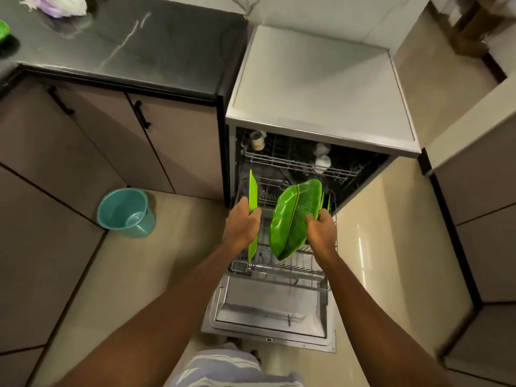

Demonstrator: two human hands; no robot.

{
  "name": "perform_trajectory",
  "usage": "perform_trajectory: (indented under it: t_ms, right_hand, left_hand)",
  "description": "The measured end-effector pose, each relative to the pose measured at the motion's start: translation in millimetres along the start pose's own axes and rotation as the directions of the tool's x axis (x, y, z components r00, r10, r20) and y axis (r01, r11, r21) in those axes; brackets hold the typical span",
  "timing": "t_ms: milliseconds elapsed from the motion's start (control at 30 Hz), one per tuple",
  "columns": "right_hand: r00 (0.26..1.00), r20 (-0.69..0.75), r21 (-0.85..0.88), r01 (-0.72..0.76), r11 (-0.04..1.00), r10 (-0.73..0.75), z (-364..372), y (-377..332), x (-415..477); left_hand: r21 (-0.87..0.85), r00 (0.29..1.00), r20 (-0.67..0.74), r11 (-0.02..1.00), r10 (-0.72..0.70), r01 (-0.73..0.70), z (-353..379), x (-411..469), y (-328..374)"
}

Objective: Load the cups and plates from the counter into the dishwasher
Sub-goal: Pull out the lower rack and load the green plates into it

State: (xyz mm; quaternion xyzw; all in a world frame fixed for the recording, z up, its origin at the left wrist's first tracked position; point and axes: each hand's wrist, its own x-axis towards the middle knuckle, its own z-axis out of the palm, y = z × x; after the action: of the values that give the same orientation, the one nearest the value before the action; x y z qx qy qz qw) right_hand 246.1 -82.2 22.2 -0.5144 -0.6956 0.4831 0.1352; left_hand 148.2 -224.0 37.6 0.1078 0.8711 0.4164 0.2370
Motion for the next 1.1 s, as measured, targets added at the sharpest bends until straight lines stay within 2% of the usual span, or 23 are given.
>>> perform_trajectory:
  t_ms: [300,667,833,1000,1100]
  right_hand:
    - [1.000,-0.016,-0.073,-0.008,0.997,0.007,15,39,54]
    - [1.000,-0.029,-0.180,-0.008,0.984,0.002,47,136,150]
    - [0.998,0.001,-0.270,0.053,0.961,-0.055,66,184,208]
    - [0.986,-0.019,-0.386,0.147,0.911,-0.167,77,207,267]
    - [0.982,-0.050,-0.432,0.142,0.891,-0.180,80,212,297]
  left_hand:
    - [-0.028,0.995,0.073,0.997,-0.072,0.074,54,59,-16]
    - [0.005,0.992,0.126,1.000,-0.017,0.017,142,138,-69]
    - [0.060,0.991,0.129,0.998,-0.025,0.018,198,180,-101]
    - [0.027,0.989,0.150,1.000,-0.008,0.003,242,211,-132]
    - [0.000,0.988,0.152,1.000,-0.008,0.008,255,218,-144]
